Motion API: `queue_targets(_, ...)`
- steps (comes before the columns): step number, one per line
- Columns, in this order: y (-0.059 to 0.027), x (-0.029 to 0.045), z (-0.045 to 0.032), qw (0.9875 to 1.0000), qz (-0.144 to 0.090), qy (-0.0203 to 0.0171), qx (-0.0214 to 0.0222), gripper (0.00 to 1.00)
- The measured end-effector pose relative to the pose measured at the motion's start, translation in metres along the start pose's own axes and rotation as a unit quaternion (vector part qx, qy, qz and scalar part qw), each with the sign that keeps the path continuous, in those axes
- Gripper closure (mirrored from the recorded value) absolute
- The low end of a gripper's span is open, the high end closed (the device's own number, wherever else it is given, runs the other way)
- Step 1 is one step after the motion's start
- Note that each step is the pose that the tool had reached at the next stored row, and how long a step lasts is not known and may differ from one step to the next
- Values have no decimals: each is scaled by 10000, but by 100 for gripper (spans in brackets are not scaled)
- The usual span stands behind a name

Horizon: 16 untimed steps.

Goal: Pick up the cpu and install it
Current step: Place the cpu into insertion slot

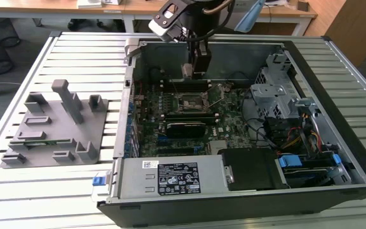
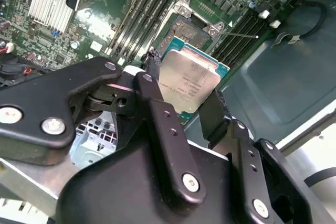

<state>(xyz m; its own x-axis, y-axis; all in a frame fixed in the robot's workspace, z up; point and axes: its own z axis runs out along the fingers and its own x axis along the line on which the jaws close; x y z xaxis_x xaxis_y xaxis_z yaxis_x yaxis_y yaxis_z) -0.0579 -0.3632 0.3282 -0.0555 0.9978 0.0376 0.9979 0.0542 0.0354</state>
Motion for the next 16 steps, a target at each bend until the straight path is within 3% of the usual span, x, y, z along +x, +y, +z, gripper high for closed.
queue_targets(16,58,28,163,10000,28,-1,-7,46)
